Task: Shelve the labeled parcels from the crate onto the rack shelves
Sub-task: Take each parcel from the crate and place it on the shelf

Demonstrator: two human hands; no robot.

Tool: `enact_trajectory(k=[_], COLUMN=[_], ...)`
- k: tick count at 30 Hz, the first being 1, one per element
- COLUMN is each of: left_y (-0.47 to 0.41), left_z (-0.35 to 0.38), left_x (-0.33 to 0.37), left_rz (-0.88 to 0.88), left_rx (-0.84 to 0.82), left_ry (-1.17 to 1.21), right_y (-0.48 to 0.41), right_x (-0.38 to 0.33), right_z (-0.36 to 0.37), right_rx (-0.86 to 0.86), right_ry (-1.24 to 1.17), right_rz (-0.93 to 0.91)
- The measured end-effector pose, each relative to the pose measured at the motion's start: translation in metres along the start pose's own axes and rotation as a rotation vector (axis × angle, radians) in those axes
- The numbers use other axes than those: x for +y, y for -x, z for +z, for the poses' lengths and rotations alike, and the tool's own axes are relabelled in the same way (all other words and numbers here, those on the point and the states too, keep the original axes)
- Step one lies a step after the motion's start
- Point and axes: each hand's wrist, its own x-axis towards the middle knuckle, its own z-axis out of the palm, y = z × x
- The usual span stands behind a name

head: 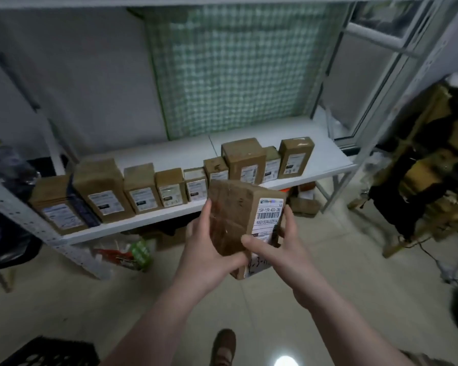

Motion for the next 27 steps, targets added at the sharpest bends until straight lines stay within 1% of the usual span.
enact_trajectory(k=[4,7,10,13,17,19,21,23,27], left_y=[-0.068,-0.116,-0.156,-0.186,-0.224,-0.241,-0.261,-0.282,-0.318], left_z=[0.026,0.046,0.075,0.109,0.165,0.195,0.227,0.262,0.335], left_x=[0.022,0.037,0.054,0.072,0.091,0.102,0.109,0.111,0.112], left_rz=[0.062,0.122,0.151,0.172,0.161,0.170,0.164,0.112,0.026], left_rx=[-0.047,-0.121,-0.210,-0.301,-0.386,-0.371,-0.301,-0.228,-0.146], left_ry=[-0.143,-0.233,-0.309,-0.331,-0.354,-0.386,-0.415,-0.431,-0.478], right_y=[-0.063,-0.101,-0.129,-0.151,-0.180,-0.198,-0.219,-0.243,-0.289], right_x=[0.001,0.001,0.011,0.020,0.034,0.043,0.055,0.066,0.088], right_z=[-0.029,-0.057,-0.089,-0.125,-0.184,-0.216,-0.253,-0.294,-0.373], right_rx=[0.074,0.119,0.199,0.289,0.377,0.425,0.483,0.533,0.583], right_ry=[-0.070,-0.094,-0.113,-0.106,-0.151,-0.160,-0.115,-0.064,0.015], right_rz=[0.063,0.098,0.177,0.252,0.252,0.246,0.262,0.296,0.341])
